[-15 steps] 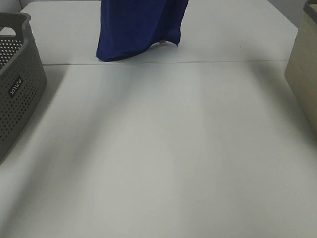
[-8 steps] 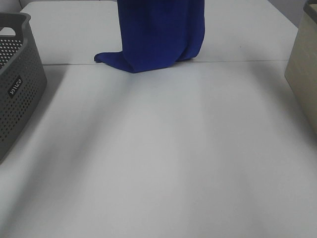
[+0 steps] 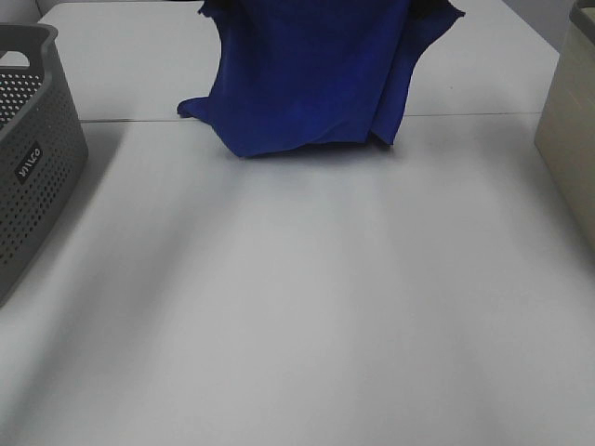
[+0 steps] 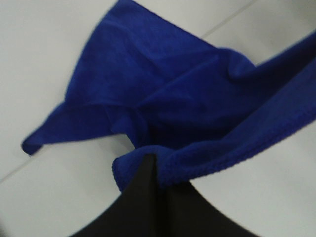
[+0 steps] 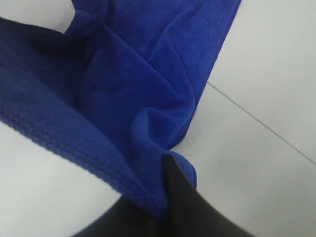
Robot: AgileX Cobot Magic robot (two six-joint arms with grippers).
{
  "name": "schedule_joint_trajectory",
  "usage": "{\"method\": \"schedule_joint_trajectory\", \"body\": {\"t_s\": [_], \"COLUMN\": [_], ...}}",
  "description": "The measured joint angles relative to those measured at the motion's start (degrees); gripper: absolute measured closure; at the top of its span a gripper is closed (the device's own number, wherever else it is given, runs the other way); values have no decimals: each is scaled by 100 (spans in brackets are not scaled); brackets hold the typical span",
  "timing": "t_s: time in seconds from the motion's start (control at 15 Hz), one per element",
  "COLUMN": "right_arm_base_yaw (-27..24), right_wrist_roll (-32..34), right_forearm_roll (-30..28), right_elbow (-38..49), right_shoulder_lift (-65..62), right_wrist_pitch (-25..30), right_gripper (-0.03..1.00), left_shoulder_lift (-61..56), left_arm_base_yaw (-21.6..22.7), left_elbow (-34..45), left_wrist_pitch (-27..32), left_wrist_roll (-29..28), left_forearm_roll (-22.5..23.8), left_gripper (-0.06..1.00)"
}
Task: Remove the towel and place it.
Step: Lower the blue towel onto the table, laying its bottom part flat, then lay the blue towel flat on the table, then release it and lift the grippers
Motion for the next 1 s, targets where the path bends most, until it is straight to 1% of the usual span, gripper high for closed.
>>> {"method": "schedule_joint_trajectory", "body": {"t_s": [0.07,0.2,0.27,0.33,0.4,0.47,0.53,0.6,0.67,0.73,0.8,1.0], "right_arm_base_yaw": [0,0,0,0,0,0,0,0,6,11,17,63], "right_wrist_roll": [132,481,647,716,739,739,745,751,756,808,819,848], "right_forearm_roll": [-23,-34,-34,-34,-34,-34,-11,80,172,258,269,367], "right_elbow": [0,0,103,441,859,1278,1696,2217,2595,3203,3438,4738], "right_shoulder_lift": [0,-11,-57,-206,-413,-665,-928,-1312,-1570,-2011,-2126,-2928], "right_wrist_pitch": [40,40,34,34,40,40,46,46,40,40,40,29], "right_gripper": [95,95,95,95,95,95,95,95,95,95,95,95], "left_shoulder_lift": [0,-11,-40,-97,-264,-556,-928,-1564,-1942,-2332,-2659,-3524], "left_arm_base_yaw": [0,0,0,0,0,0,0,-6,-11,-17,-40,-63], "left_elbow": [0,11,17,97,344,882,1633,2727,3340,3902,4303,5220], "left_wrist_pitch": [321,447,470,470,458,458,453,447,447,441,435,418], "left_wrist_roll": [0,-57,-189,-361,-470,-521,-550,-556,-556,-556,-556,-630], "left_forearm_roll": [-52,-74,-86,-97,-103,-97,-74,-69,-103,-195,-281,-453], "left_gripper": [94,94,94,94,94,94,94,94,94,94,94,94]}}
